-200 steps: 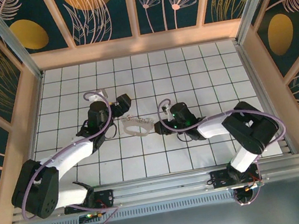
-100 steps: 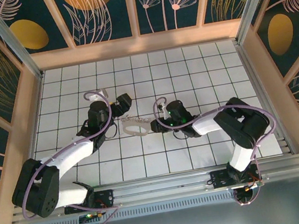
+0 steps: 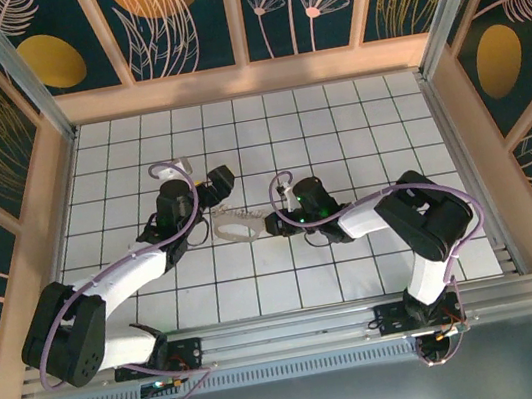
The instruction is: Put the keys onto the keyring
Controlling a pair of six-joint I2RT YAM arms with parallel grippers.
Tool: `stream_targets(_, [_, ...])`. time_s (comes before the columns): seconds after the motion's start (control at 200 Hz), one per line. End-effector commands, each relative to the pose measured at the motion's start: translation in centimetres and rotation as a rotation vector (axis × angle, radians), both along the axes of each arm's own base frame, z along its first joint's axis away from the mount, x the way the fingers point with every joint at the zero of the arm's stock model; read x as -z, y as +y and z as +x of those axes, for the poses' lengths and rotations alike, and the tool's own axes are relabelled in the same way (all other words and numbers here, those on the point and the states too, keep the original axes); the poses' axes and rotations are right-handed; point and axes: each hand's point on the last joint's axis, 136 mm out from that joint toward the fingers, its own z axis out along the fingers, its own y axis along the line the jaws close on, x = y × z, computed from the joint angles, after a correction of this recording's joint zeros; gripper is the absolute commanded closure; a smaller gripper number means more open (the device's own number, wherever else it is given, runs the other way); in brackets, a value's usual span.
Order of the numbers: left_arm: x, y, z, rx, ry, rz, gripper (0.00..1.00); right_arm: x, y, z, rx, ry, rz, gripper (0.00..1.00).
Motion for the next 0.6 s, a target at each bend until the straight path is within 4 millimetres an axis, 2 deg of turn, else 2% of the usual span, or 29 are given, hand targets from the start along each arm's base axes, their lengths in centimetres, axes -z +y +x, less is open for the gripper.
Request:
stream_targets(0.0, [-1.3,-0.5,0.2,0.011,-0.037,-0.041,0.01,-1.9,1.5,0.1,-0.031,-0.014,0.084,0.69])
stream_targets(0.2, [-1.2,-0.5,0.3,0.010,-0.034,-0.040,0.01,-3.7,3.5,-1.4,-0.099,-0.012,0.151,0.69])
stream_targets(0.33, [-1.1,-0.6,0.2,0.013,-0.034,-0.038,0.01,-4.6,3.1,-1.2,-0.075,-0.060,0.116,0.68])
stream_targets(0.596, [-1.0,-0.6,0.3,0.015,-0.031,-0.040,0.01,-3.3,2.3,-0.4,-0.064,-0.085,-0.007,0.62])
